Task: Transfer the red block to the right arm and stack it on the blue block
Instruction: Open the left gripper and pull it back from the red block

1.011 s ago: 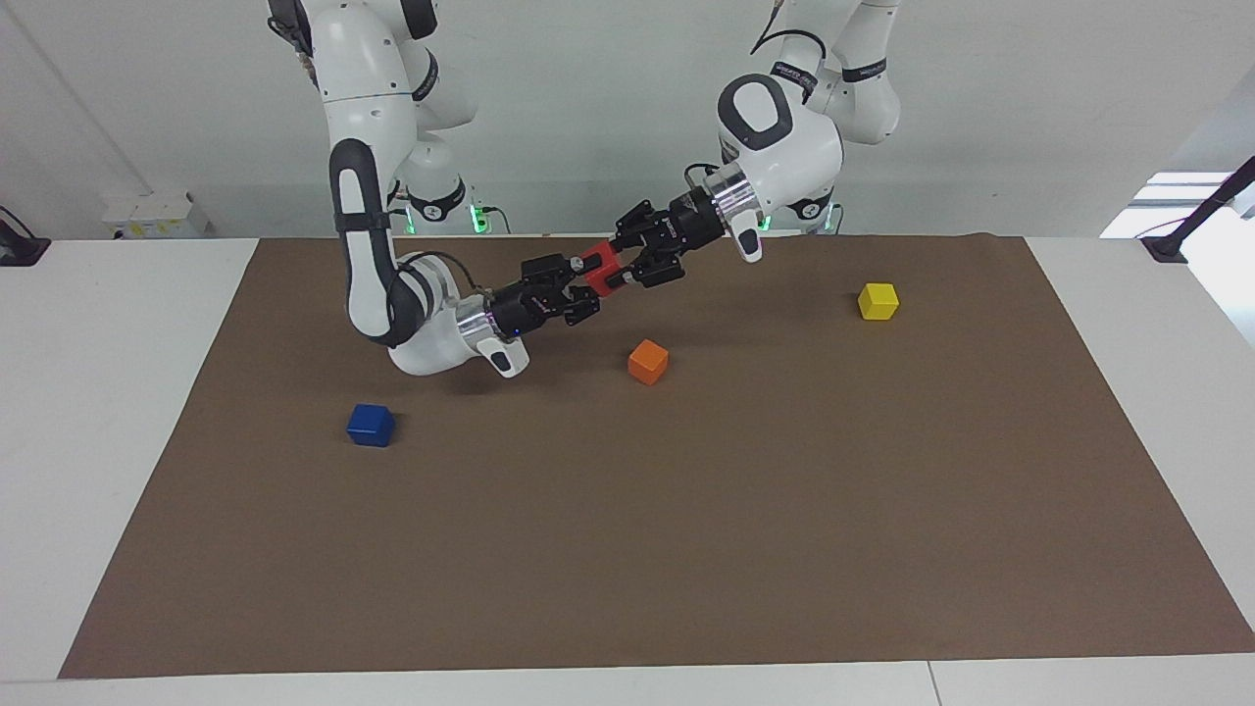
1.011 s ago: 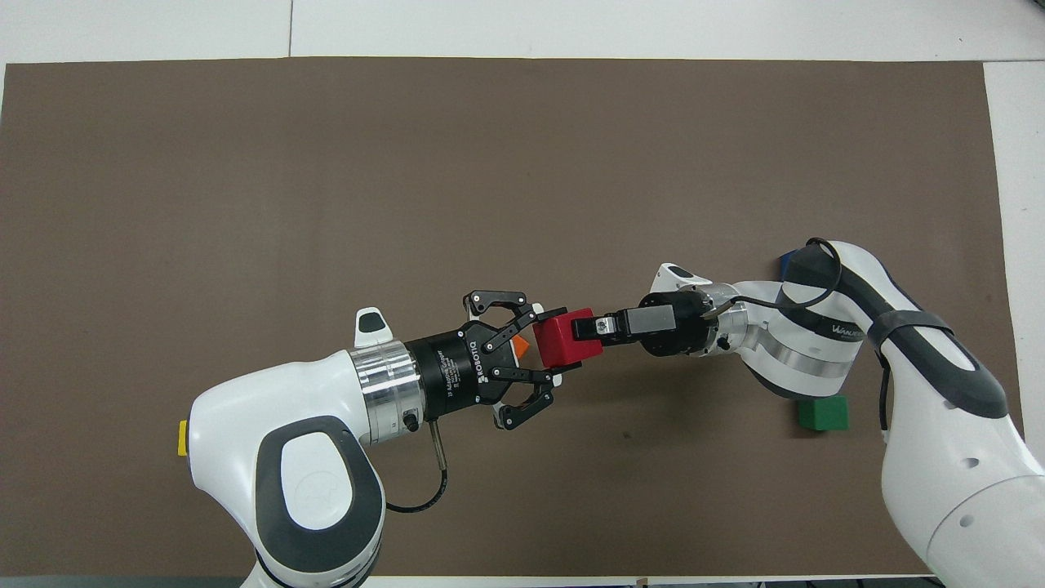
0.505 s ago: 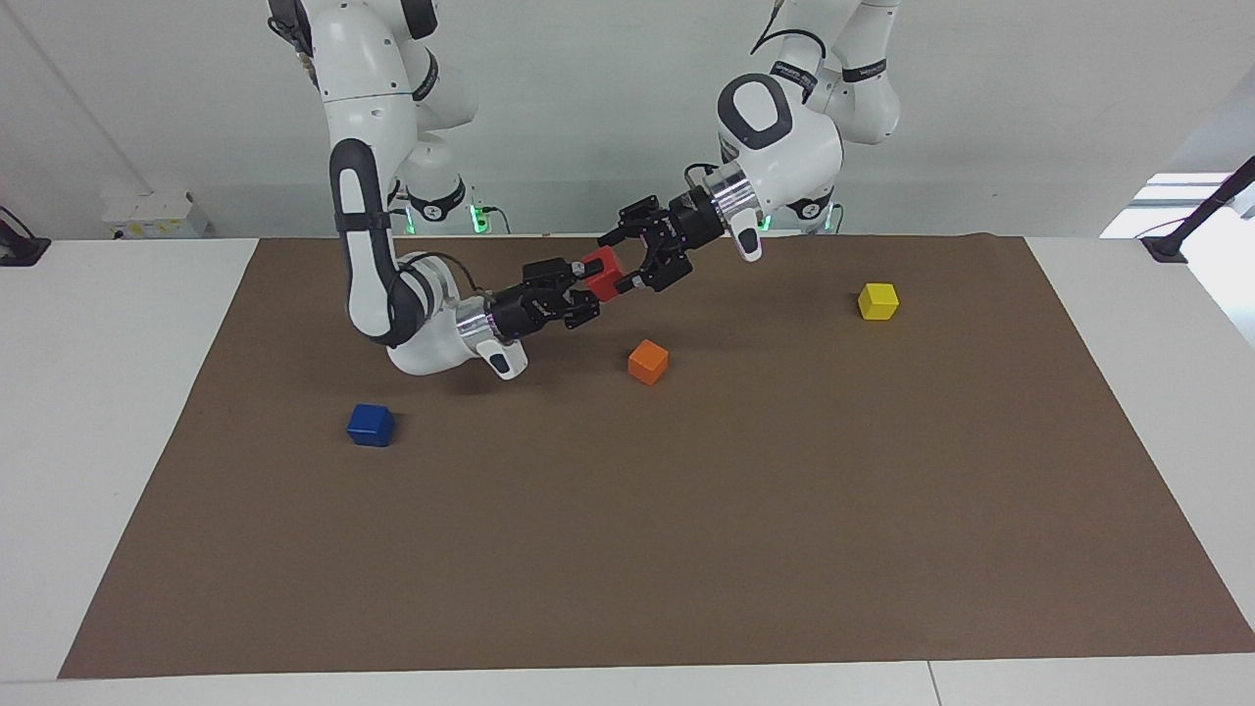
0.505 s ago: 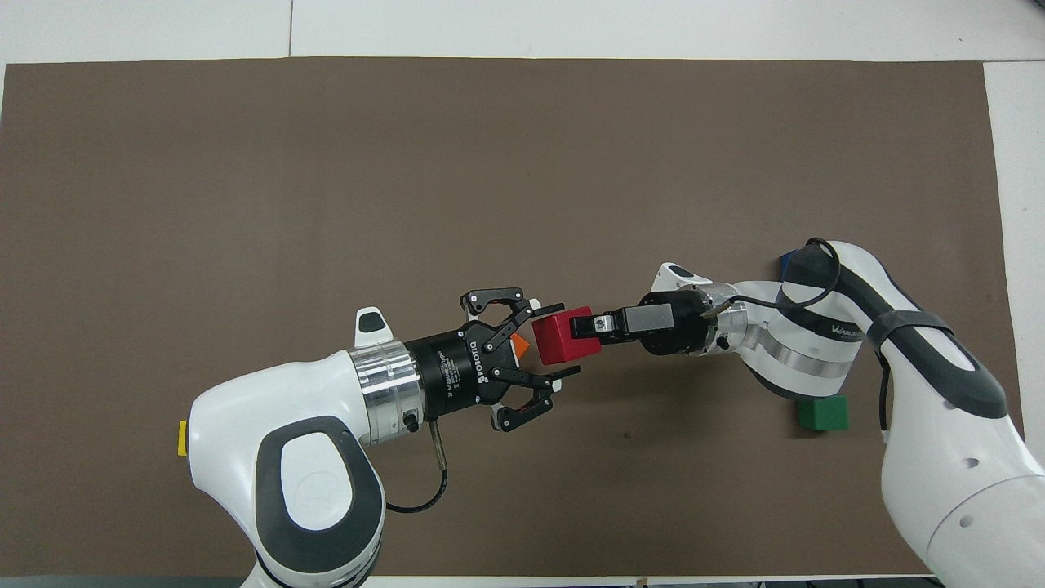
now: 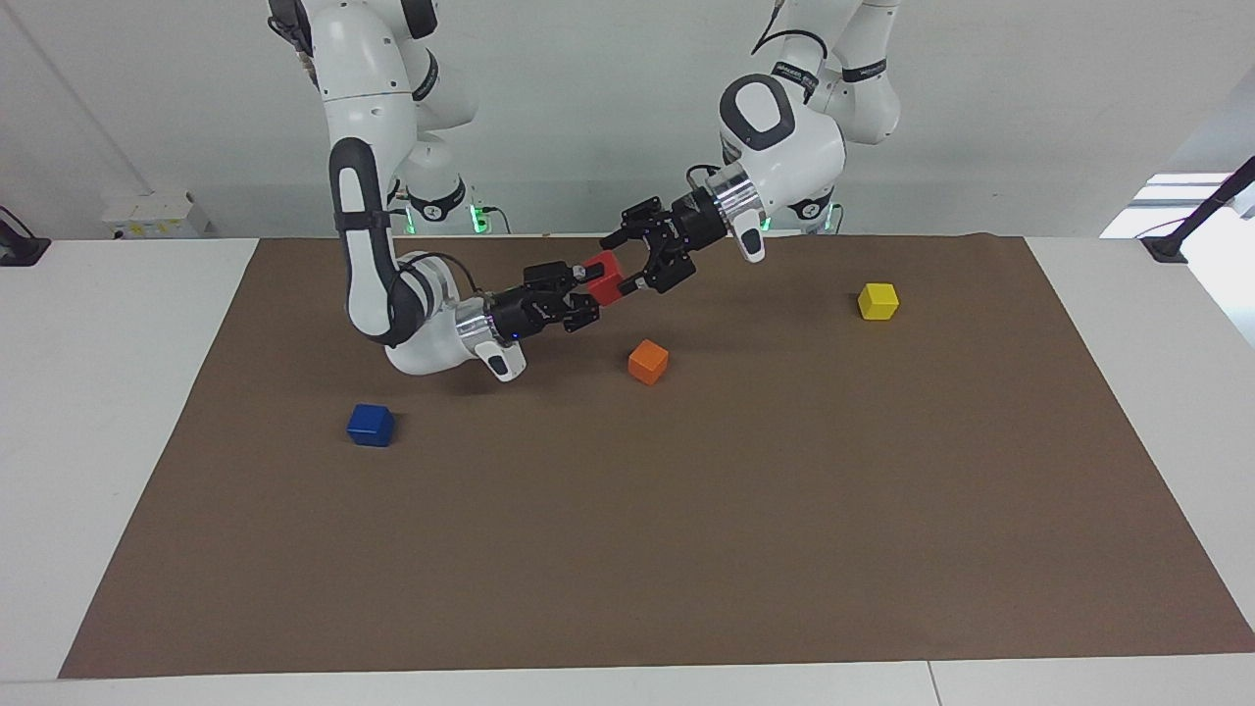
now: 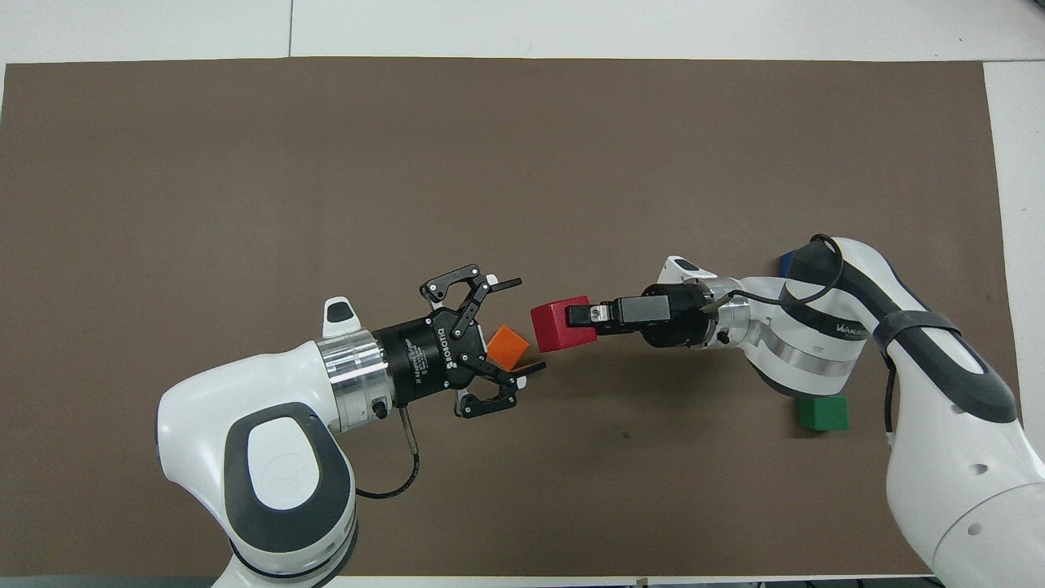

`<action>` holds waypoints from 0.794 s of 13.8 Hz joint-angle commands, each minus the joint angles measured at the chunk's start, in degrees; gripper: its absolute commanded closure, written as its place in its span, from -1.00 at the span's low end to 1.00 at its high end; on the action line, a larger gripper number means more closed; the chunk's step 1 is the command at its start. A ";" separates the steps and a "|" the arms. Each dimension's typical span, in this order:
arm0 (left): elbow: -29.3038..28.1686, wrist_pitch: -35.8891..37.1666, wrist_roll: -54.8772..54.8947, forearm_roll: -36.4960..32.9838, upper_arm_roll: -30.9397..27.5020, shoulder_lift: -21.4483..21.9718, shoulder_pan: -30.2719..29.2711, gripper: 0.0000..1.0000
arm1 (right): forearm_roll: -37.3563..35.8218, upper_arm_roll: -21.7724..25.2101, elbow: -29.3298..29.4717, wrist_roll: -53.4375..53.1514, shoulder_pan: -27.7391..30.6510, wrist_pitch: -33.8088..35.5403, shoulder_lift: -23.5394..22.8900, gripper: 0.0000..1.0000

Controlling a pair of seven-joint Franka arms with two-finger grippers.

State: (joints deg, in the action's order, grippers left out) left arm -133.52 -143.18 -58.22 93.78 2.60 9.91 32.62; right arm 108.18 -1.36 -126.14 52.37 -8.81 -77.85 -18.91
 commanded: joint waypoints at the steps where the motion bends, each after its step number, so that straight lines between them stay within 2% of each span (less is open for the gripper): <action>1: -10.07 5.27 5.56 0.97 -0.14 8.27 -4.12 -1.00 | 0.46 -0.13 -0.34 -0.43 -0.33 -5.88 2.47 1.00; 3: -12.11 10.44 6.36 -2.70 -0.23 9.77 -10.43 -1.00 | 0.46 -0.13 -0.34 -1.22 -1.28 -9.06 4.05 1.00; 4: -11.77 14.38 6.36 -8.90 -0.14 9.69 -15.34 -1.00 | -0.15 -0.04 -0.34 -1.57 -1.73 -12.82 5.71 1.00; 6: -9.15 20.29 6.80 -19.12 -0.14 8.46 -23.18 -1.00 | -5.84 -0.13 -0.34 -5.59 -1.91 -25.36 10.19 1.00; 9: -2.03 23.12 7.67 -31.95 -0.14 2.49 -28.47 -1.00 | -14.98 0.22 0.88 -13.15 -1.39 -32.43 12.50 1.00; 11: 4.72 24.26 10.65 -42.05 -0.23 -2.24 -30.58 -1.00 | -24.27 0.75 2.64 -19.55 -0.33 -34.21 14.24 1.00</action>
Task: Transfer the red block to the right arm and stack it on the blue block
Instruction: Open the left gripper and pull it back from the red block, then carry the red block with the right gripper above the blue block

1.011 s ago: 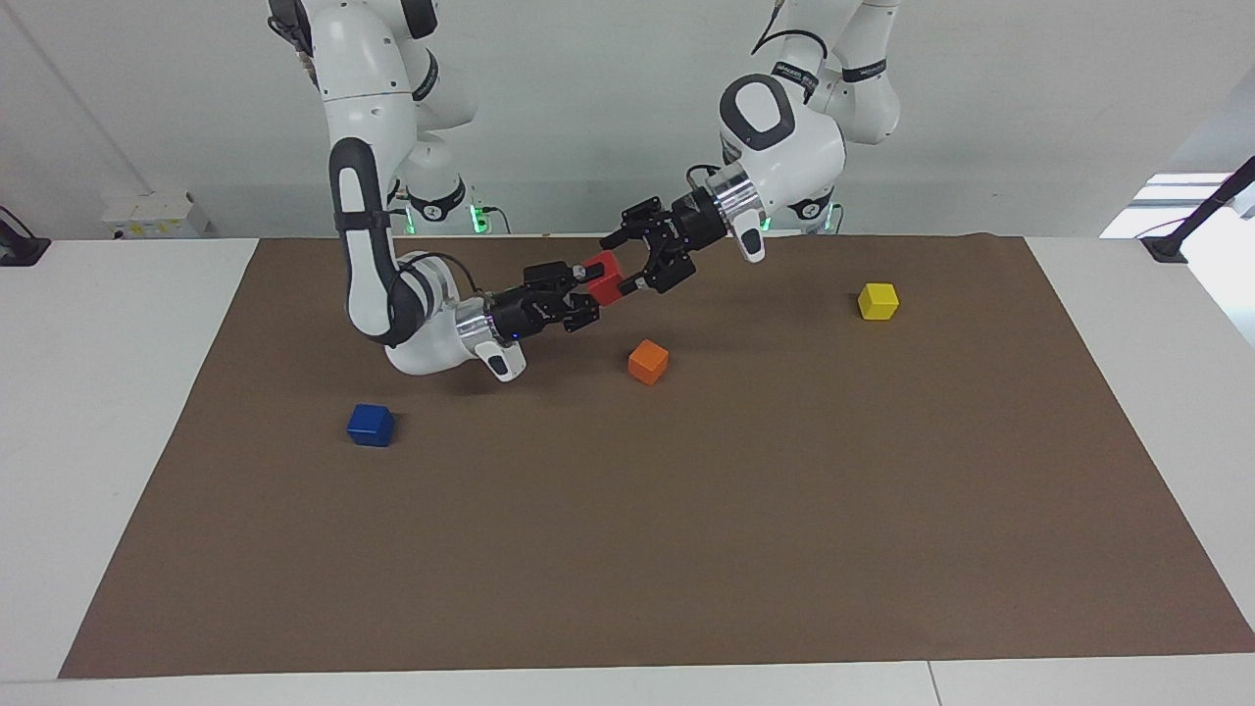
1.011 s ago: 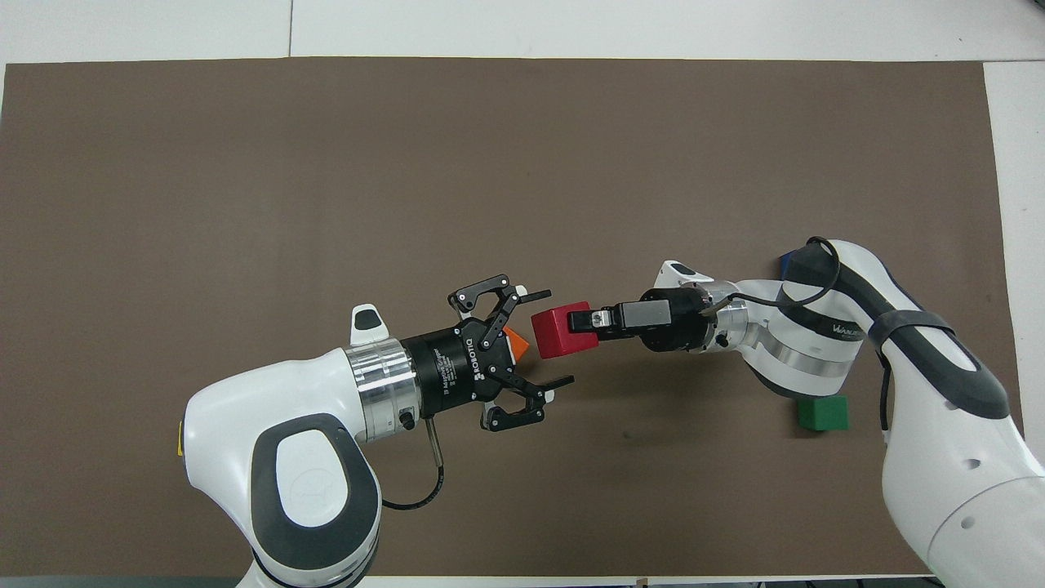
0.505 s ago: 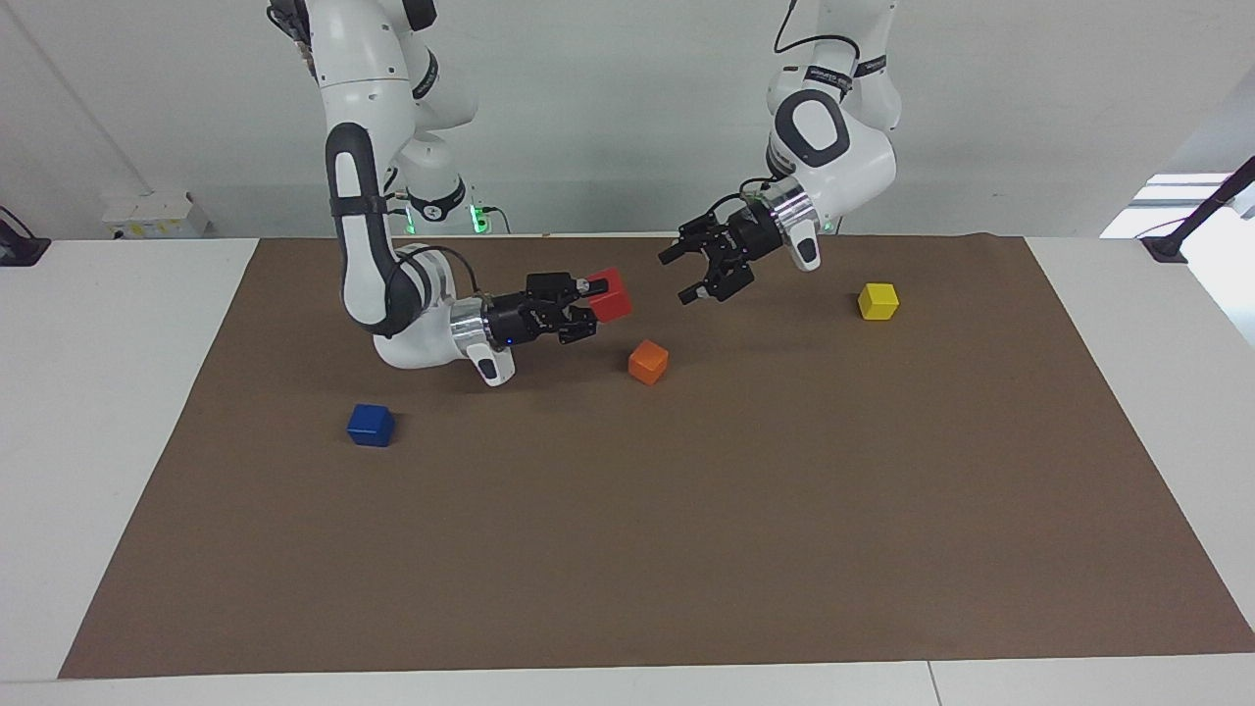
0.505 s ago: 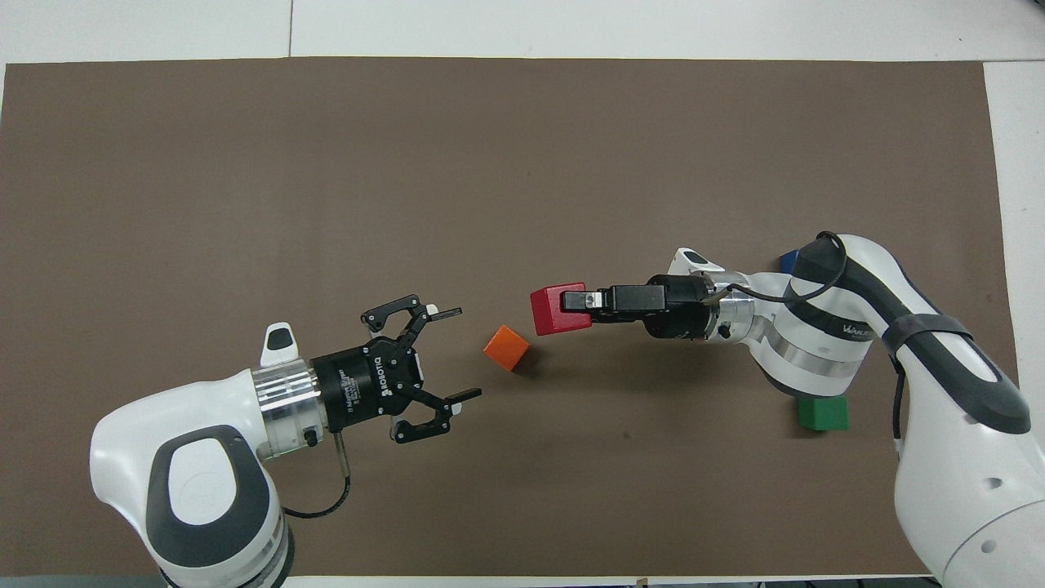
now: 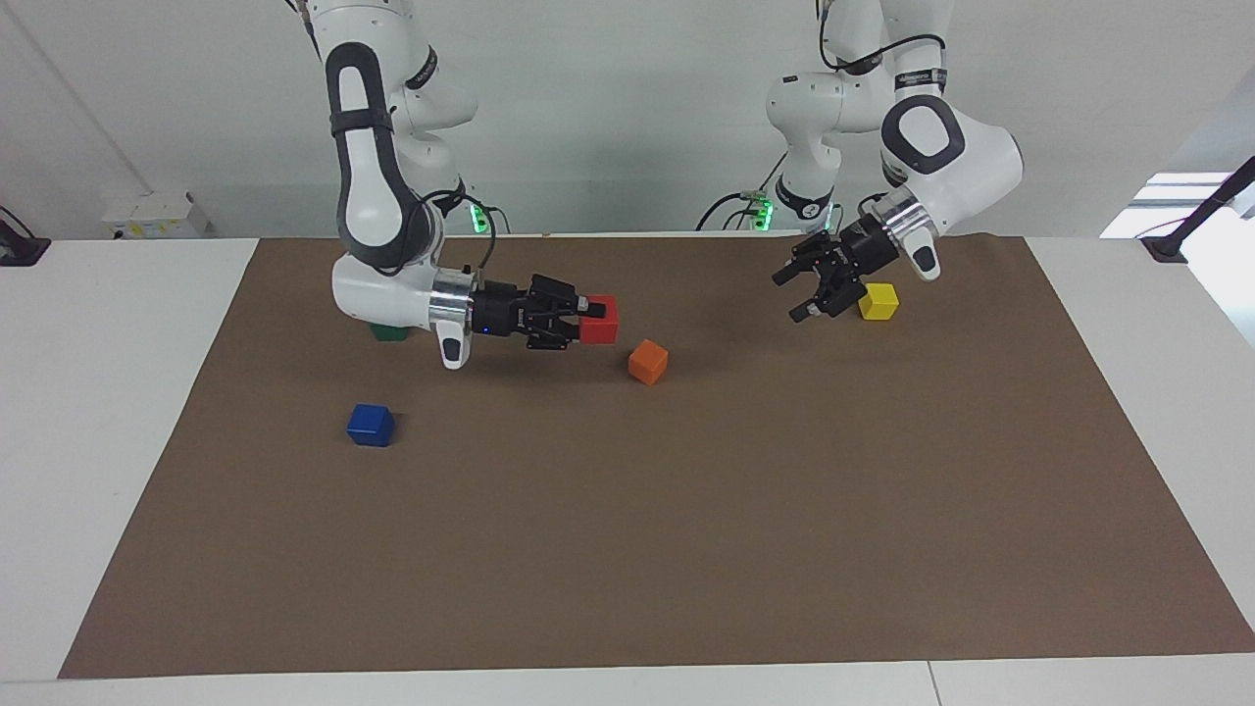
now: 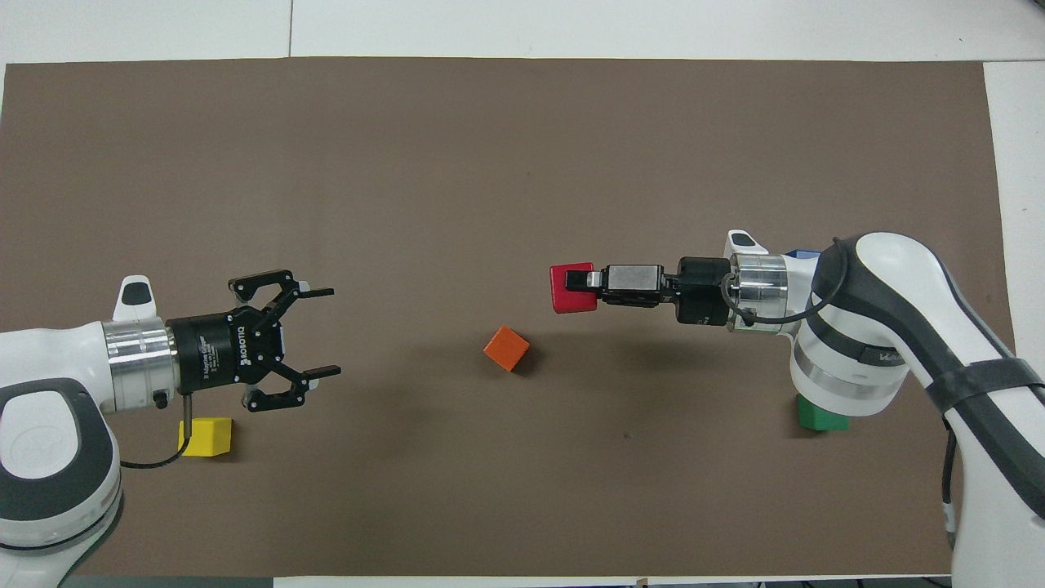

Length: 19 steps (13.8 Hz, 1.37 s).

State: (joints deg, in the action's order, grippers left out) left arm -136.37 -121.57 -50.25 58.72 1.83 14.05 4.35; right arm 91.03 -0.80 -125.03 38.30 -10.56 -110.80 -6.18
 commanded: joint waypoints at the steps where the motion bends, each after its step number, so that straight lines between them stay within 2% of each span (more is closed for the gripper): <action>1: 12.83 5.44 5.05 -12.52 0.54 -9.62 -4.41 -1.00 | -14.05 0.10 3.37 -10.04 3.69 -1.52 2.39 1.00; 2: 17.32 7.73 8.21 -18.06 0.54 -12.35 -5.31 -1.00 | -20.73 0.09 5.22 -14.18 5.36 -1.35 3.27 1.00; 4: 22.80 9.42 16.80 -28.26 0.63 -15.09 -6.02 -1.00 | -31.04 0.09 6.64 -19.21 7.83 -0.74 6.07 1.00; 6: 24.92 9.34 28.22 -39.59 0.63 -16.06 -5.40 -1.00 | -41.40 0.09 9.09 -24.21 10.03 1.10 8.63 1.00; 8: 25.89 9.25 37.38 -47.88 0.63 -16.24 -5.14 -1.00 | -51.24 0.18 13.04 -31.59 12.14 3.91 9.77 1.00; 10: 27.03 9.59 39.87 -54.82 0.72 -16.25 -4.00 -1.00 | -66.52 0.01 19.97 -39.76 12.85 8.21 8.99 1.00; 12: 28.79 12.83 39.97 -62.91 0.89 -16.07 -1.81 -1.00 | -78.49 -0.26 21.85 -43.30 12.59 7.88 8.11 1.00; 15: 35.01 22.57 43.20 -63.73 0.90 -16.07 -2.41 -1.00 | -89.16 -0.26 21.33 -44.11 12.76 7.18 6.27 1.00; 17: 37.58 27.86 45.76 -63.56 0.55 -15.11 -2.50 -1.00 | -91.20 -0.26 18.62 -44.02 12.76 4.12 5.12 1.00; 19: 36.71 28.32 45.68 -63.29 0.37 -12.83 -2.68 -1.00 | -91.90 -0.34 16.58 -44.02 12.76 0.16 4.16 1.00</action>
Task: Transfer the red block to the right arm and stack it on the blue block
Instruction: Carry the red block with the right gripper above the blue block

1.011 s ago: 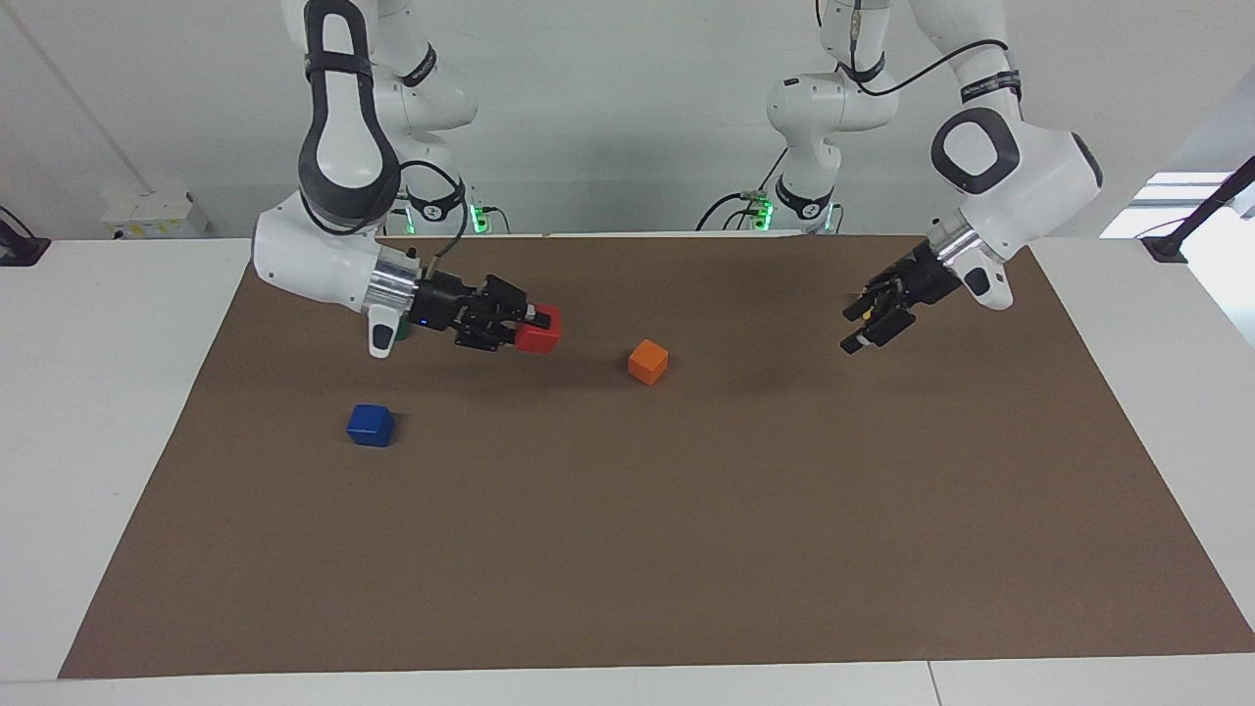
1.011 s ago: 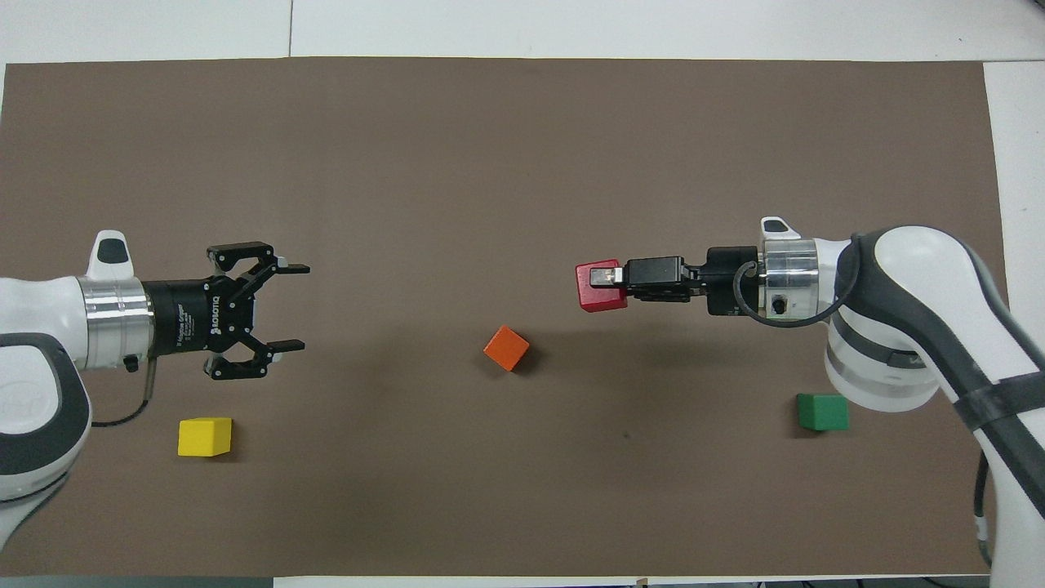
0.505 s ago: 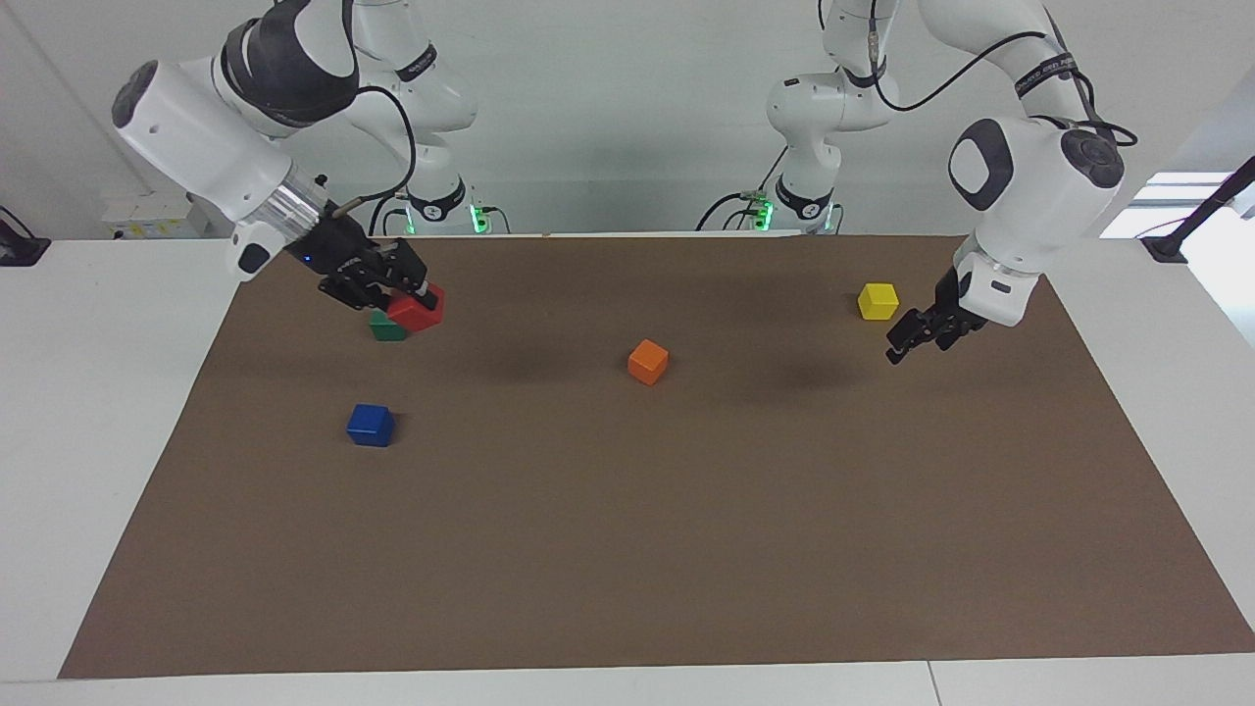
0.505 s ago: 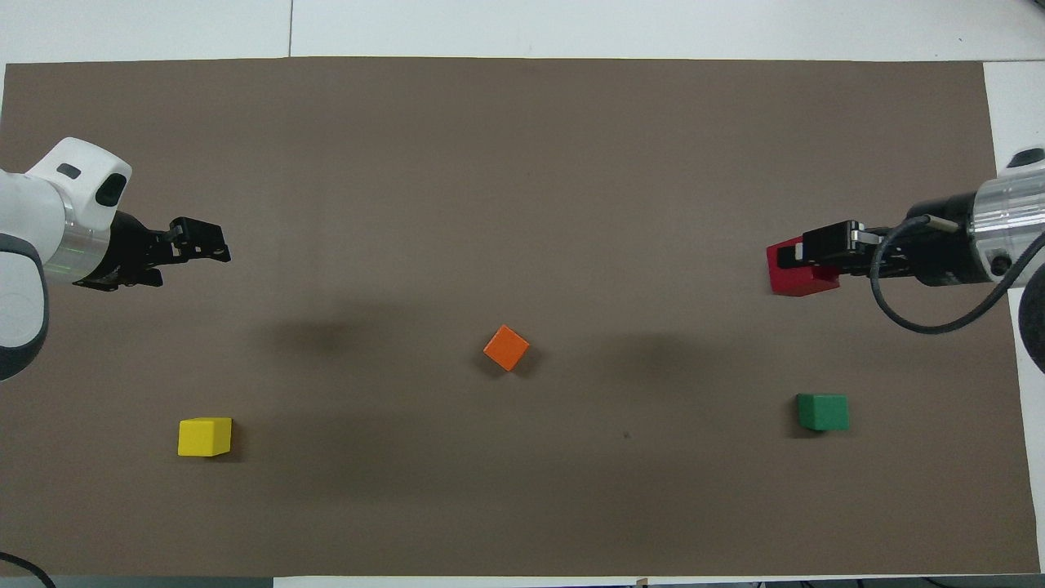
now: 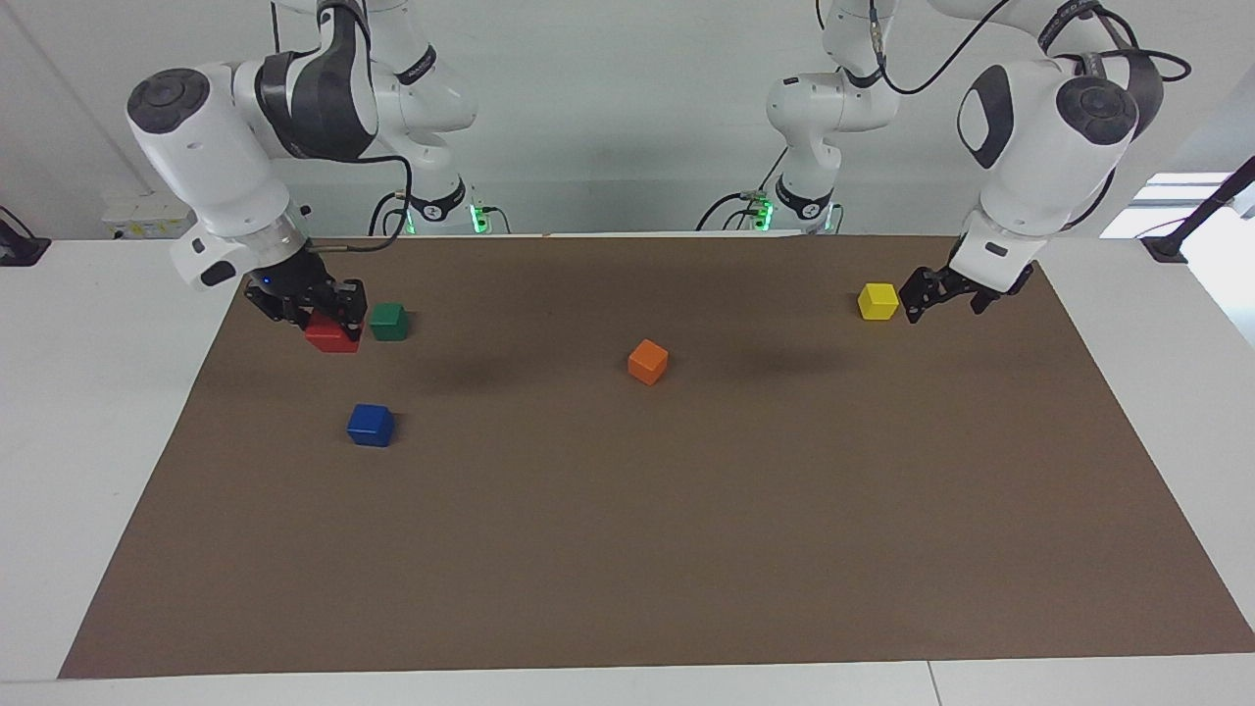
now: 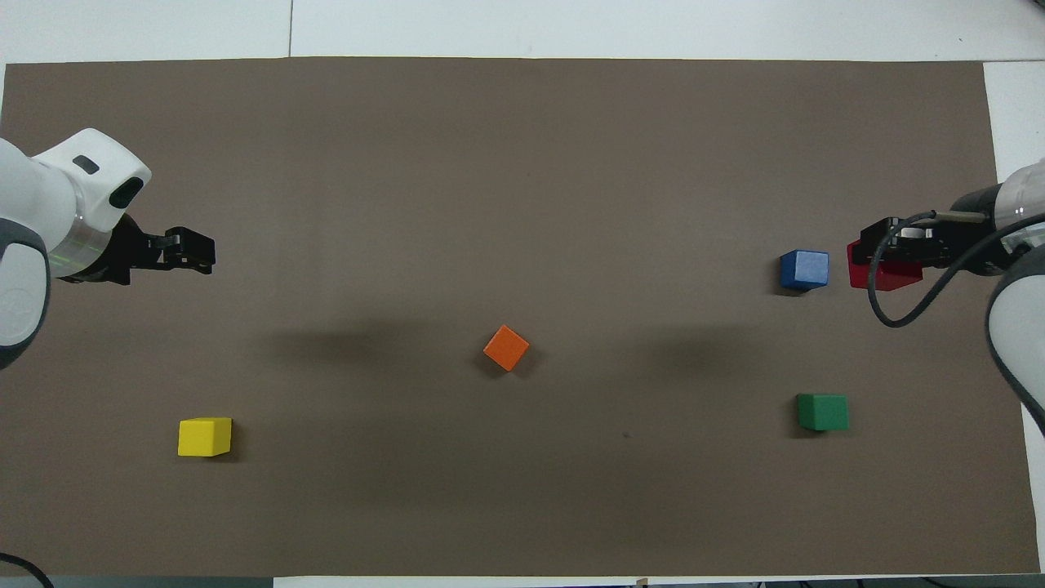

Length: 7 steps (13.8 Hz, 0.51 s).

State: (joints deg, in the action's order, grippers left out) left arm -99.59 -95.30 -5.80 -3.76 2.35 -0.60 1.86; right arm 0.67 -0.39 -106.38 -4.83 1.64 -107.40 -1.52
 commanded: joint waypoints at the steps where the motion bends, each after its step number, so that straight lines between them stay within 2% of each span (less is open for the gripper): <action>1: -0.17 1.61 0.79 -0.81 -0.16 2.18 -0.27 -1.00 | -1.55 -0.75 -2.16 -0.88 0.56 -4.56 -1.63 1.00; 4: -2.27 2.22 0.79 -0.81 -0.07 3.40 0.34 -1.00 | -2.78 -0.75 -6.89 -0.97 0.47 -12.72 -2.79 1.00; 7: -2.01 6.09 0.61 -0.73 0.55 5.86 0.69 -1.00 | -3.40 -0.66 -9.10 -1.06 1.34 -16.60 -3.75 1.00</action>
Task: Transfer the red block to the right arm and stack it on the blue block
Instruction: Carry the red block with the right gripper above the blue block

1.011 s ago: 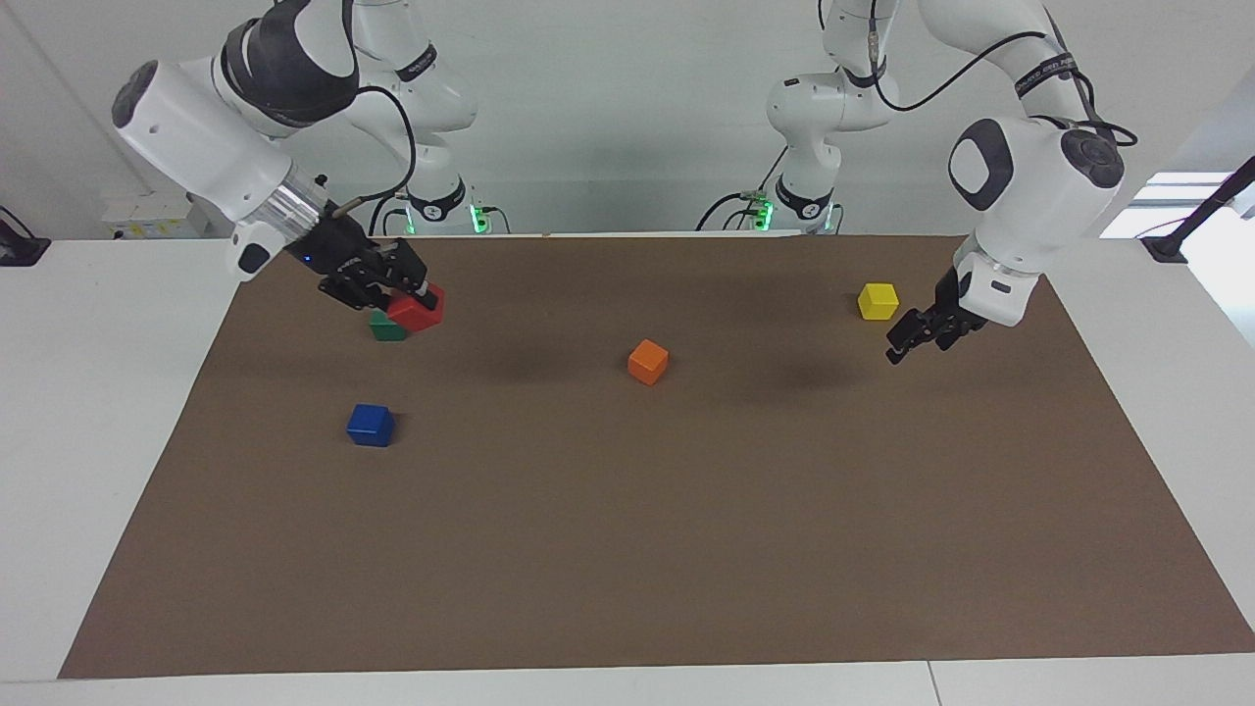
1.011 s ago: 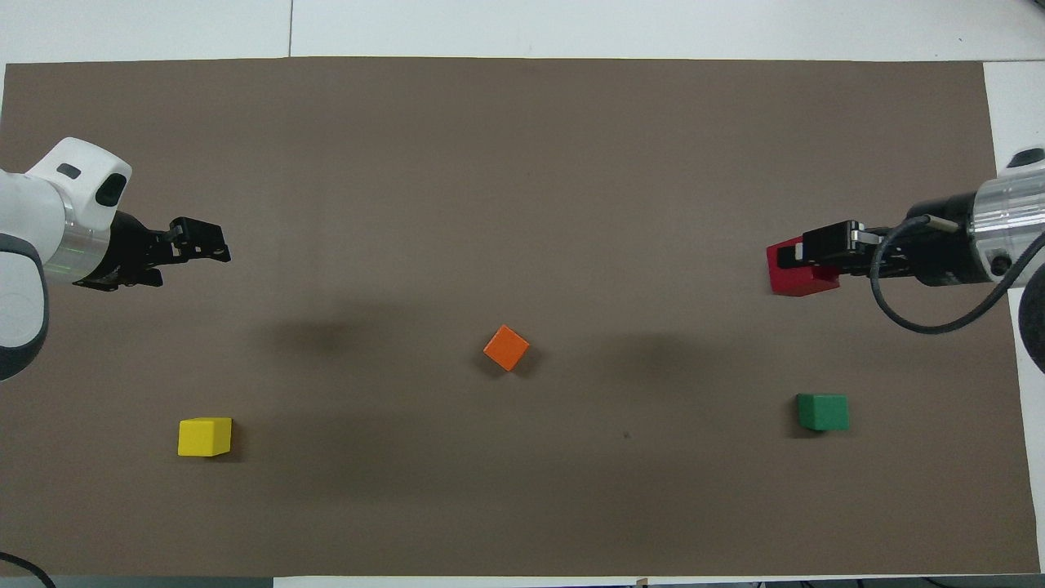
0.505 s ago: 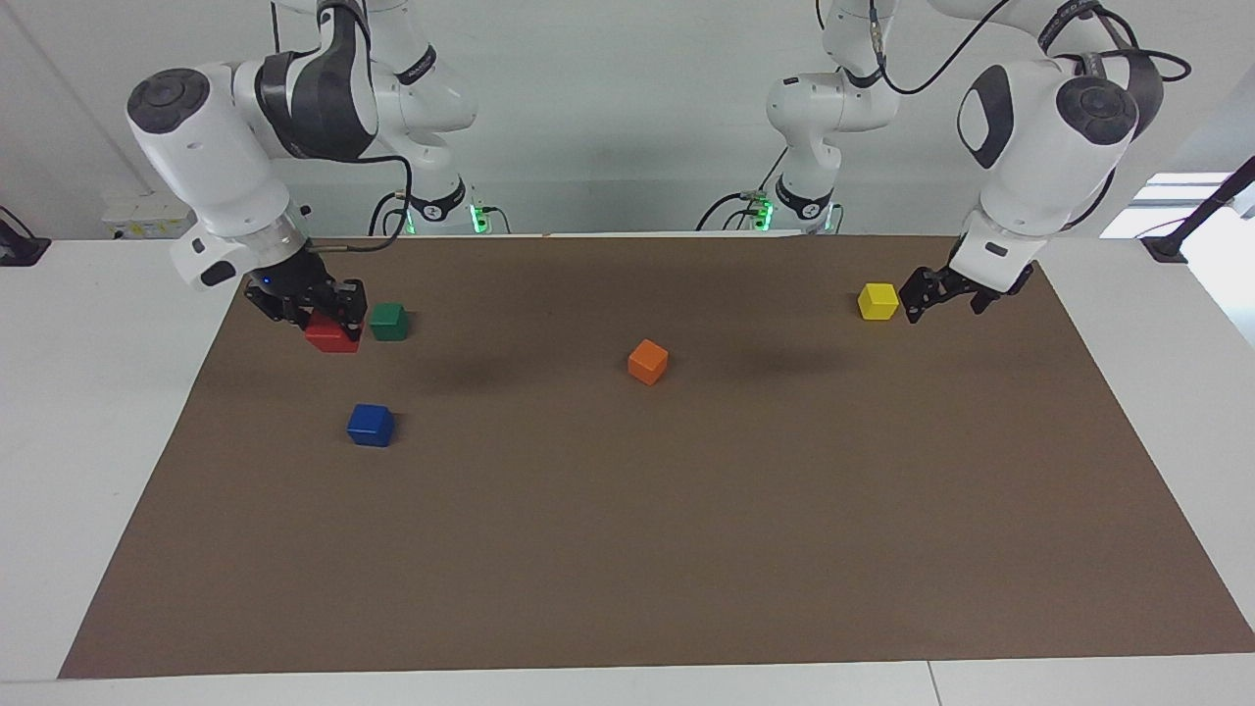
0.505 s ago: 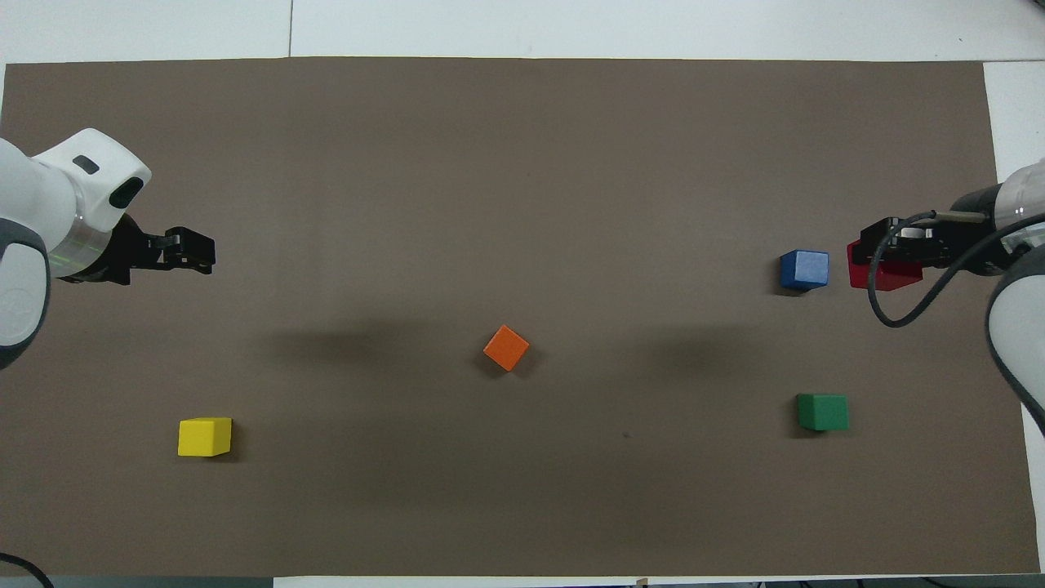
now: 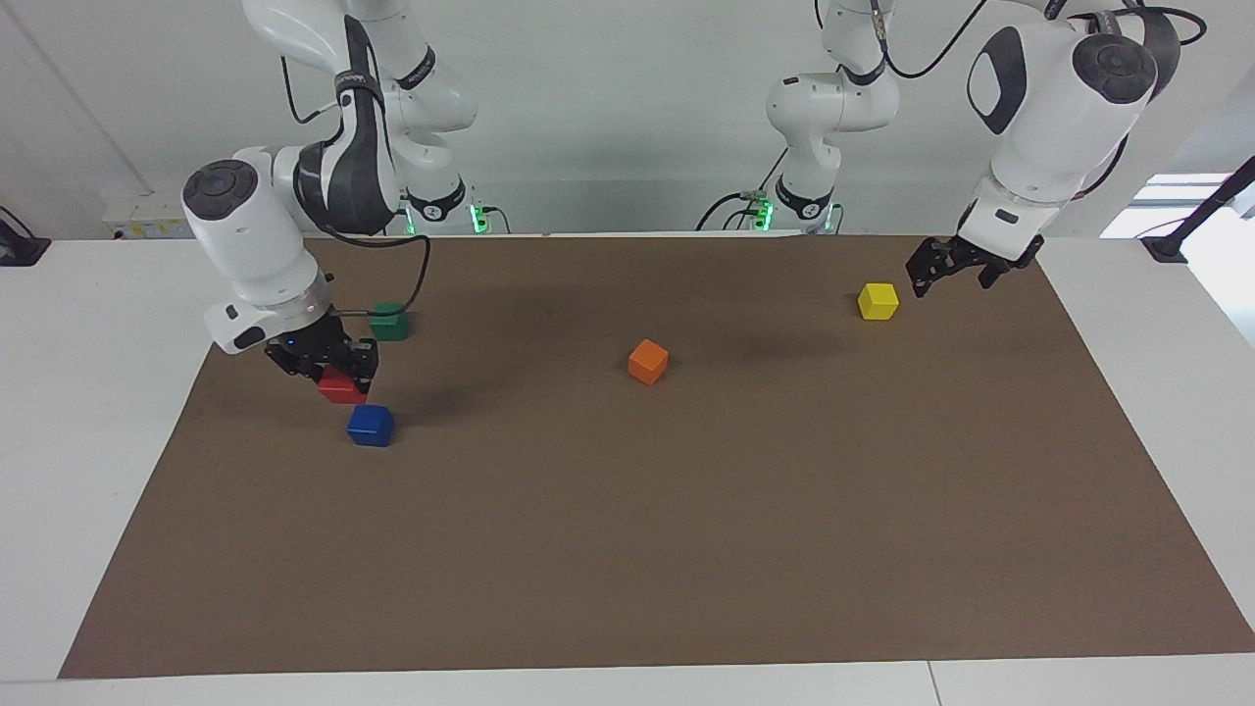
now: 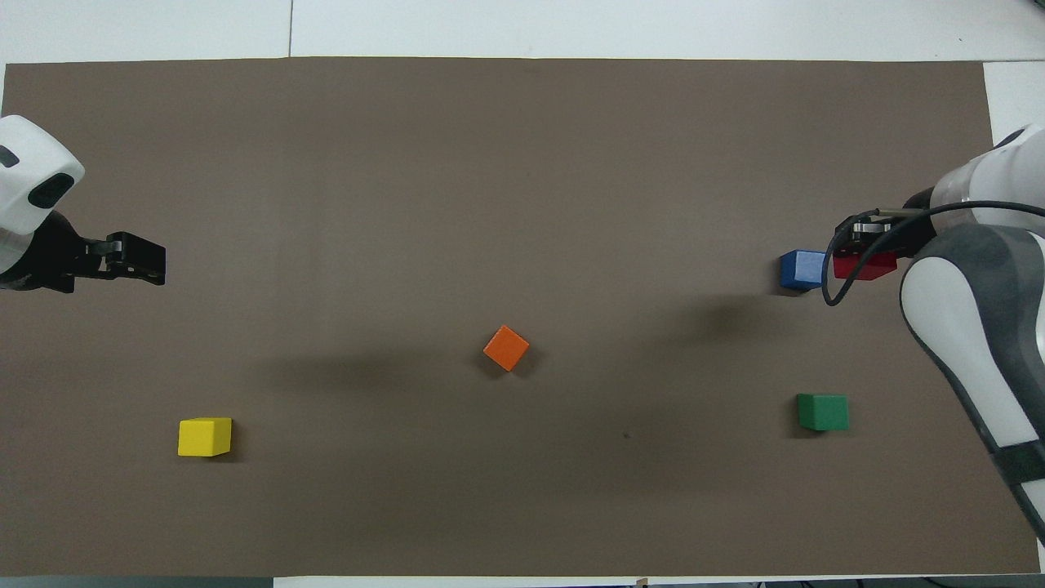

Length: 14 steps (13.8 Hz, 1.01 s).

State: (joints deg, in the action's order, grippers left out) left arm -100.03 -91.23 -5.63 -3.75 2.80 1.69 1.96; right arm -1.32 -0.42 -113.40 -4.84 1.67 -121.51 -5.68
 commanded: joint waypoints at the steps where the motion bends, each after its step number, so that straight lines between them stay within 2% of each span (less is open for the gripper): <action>1: -1.40 2.02 0.44 -0.47 0.01 3.50 0.59 -1.00 | -1.41 -0.63 -2.09 -1.39 2.10 -3.11 -0.55 1.00; 4: -0.96 1.14 0.88 -0.20 -3.13 1.67 2.43 -1.00 | -1.41 -0.63 -2.52 -3.24 2.28 -4.43 -1.52 1.00; 6: 0.71 1.05 0.97 1.90 -4.73 1.04 3.49 -1.00 | -1.41 -0.63 -4.62 -3.85 2.28 -7.93 -1.53 1.00; 11: 0.97 0.17 1.06 1.82 -4.03 0.34 3.05 -1.00 | -1.41 -0.63 -4.81 -4.82 1.58 -8.83 -1.61 1.00; 14: 2.64 0.70 1.15 1.82 -0.97 -0.63 0.07 -1.00 | -1.49 -0.63 -4.81 -4.73 1.58 -10.06 -1.87 1.00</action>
State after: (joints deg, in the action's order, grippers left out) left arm -99.29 -90.58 -5.30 -2.57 -0.03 2.30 3.92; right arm -1.39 -0.64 -117.51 -7.71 3.06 -129.78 -7.78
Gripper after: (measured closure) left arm 0.000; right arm 0.445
